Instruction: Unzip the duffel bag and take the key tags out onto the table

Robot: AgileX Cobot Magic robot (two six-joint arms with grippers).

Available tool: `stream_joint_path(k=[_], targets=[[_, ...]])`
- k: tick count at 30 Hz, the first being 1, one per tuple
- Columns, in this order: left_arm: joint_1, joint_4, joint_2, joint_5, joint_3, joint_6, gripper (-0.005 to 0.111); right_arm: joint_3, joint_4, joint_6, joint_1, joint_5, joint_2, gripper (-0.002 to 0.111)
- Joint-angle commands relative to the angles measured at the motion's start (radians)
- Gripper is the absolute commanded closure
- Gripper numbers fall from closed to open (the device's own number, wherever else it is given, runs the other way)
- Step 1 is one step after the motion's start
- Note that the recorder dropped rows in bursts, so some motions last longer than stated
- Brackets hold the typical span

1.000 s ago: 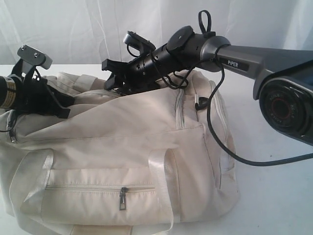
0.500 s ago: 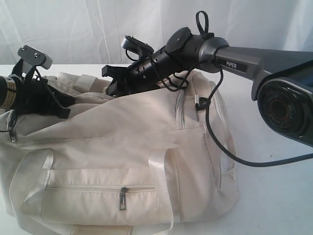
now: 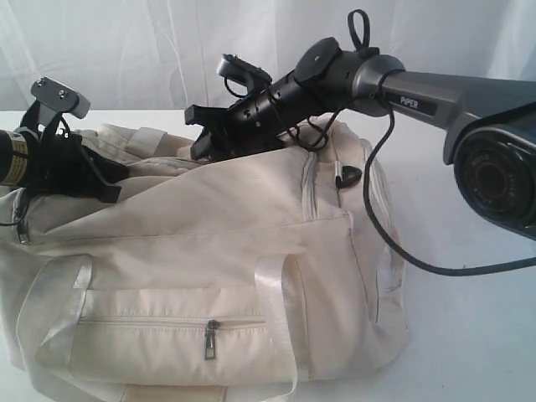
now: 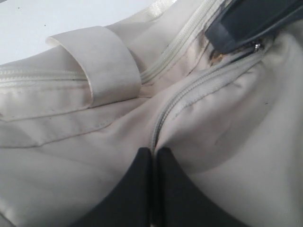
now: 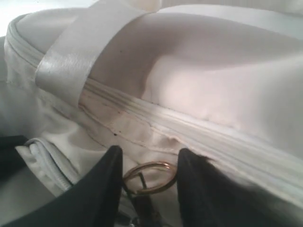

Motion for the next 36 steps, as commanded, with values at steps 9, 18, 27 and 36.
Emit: stream_joint_path(k=[9, 18, 27, 36], targets=[[-0.002, 0.017, -0.002, -0.014, 0.008, -0.010, 0.106, 0.000, -0.033, -0.041, -0.081, 0.067, -0.053, 0.108], [-0.002, 0.017, -0.002, -0.010, 0.008, -0.008, 0.106, 0.000, -0.038, -0.057, -0.145, 0.156, -0.072, 0.108], [-0.002, 0.017, -0.002, -0.010, 0.008, -0.008, 0.106, 0.000, -0.037, -0.099, -0.191, 0.208, -0.096, 0.108], [-0.002, 0.017, -0.002, -0.015, 0.008, -0.008, 0.106, 0.005, 0.176, -0.202, -0.191, 0.276, -0.094, 0.069]])
